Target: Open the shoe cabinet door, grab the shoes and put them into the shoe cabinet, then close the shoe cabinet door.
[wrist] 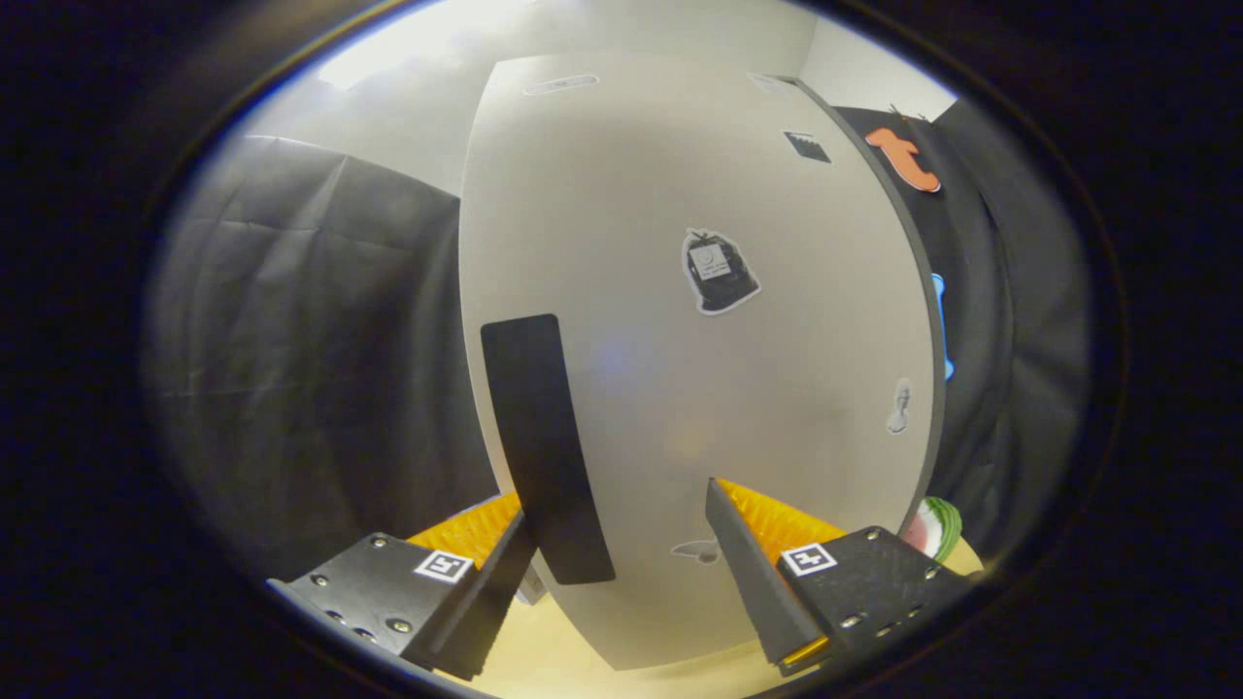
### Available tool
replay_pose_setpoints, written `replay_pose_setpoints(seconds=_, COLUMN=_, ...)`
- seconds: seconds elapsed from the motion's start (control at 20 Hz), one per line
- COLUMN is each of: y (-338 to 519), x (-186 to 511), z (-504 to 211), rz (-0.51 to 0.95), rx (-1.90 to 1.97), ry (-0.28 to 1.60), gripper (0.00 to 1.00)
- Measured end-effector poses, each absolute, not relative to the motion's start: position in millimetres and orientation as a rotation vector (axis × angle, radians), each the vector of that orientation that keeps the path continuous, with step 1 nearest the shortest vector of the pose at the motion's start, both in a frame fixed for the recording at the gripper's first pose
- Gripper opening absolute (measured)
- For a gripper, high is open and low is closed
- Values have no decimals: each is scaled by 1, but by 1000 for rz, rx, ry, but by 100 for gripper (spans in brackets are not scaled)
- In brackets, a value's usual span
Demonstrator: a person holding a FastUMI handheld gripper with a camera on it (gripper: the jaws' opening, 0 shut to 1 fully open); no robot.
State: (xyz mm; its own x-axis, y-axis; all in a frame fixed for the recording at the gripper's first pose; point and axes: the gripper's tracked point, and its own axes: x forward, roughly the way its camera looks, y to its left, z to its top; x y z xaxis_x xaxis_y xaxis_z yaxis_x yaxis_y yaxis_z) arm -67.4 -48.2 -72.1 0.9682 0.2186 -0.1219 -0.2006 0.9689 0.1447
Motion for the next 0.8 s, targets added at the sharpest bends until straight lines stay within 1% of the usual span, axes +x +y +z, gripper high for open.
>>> replay_pose_setpoints(seconds=0.2, y=-40, x=-53, z=-75, rz=204, rx=148, ry=135, gripper=100)
replay_pose_setpoints(seconds=0.8, y=-39, x=-21, z=-80, rz=67, rx=78, ry=132, gripper=99)
